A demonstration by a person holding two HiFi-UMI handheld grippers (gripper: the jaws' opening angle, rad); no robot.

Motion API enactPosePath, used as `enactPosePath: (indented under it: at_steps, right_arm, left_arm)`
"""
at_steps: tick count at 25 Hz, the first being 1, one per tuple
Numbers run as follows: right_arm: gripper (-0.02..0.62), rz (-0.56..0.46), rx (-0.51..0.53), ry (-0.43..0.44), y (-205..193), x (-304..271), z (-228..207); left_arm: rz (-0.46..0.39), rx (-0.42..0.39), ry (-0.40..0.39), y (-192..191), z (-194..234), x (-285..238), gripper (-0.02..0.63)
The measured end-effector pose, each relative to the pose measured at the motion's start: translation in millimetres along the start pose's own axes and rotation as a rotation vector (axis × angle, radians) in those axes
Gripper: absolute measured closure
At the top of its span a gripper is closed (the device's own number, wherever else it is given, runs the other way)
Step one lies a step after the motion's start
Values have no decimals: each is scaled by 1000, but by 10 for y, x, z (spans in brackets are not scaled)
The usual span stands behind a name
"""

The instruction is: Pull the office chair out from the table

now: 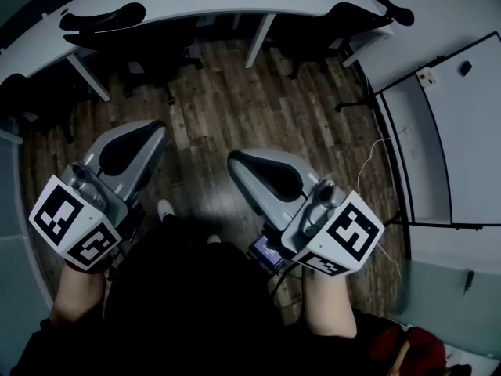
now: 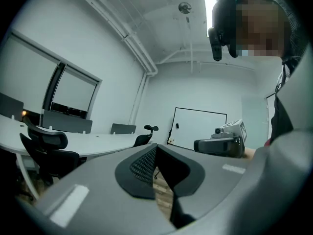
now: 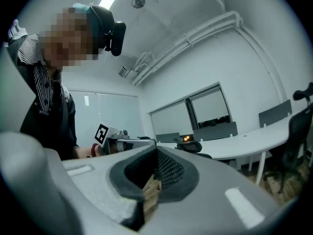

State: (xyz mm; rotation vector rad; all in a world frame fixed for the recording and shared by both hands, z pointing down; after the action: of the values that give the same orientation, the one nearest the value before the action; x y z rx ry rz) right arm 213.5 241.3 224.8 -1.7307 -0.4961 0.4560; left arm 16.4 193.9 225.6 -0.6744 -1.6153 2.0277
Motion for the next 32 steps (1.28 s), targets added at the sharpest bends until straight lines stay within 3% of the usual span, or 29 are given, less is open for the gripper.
enactPosePath:
  at_steps: [10,20,32]
  right_arm:
    - [594,25,-2,-45,195,-1036,-204]
    - [595,60,10,-24,181,-2303,-187]
    - [594,71,-5,52,238,-2486,-325]
  left_arm:
    - [2,-16,-72,296,1049,-31,604]
    - [-16,4,-73,296,2222,388,604]
    - [0,22,-2,309,2310,433,604]
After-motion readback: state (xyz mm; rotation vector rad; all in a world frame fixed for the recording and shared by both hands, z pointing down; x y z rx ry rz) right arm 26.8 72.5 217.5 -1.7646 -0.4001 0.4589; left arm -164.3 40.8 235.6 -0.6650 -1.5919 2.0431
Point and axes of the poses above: the fingertips, and each gripper's own axes: x backward along the fingers, z to its left, y out of its top, the point moved 7 cm from there along x, backward along the fingers, and after that the axes turned 1 degree about y, right-handed, at the moved point
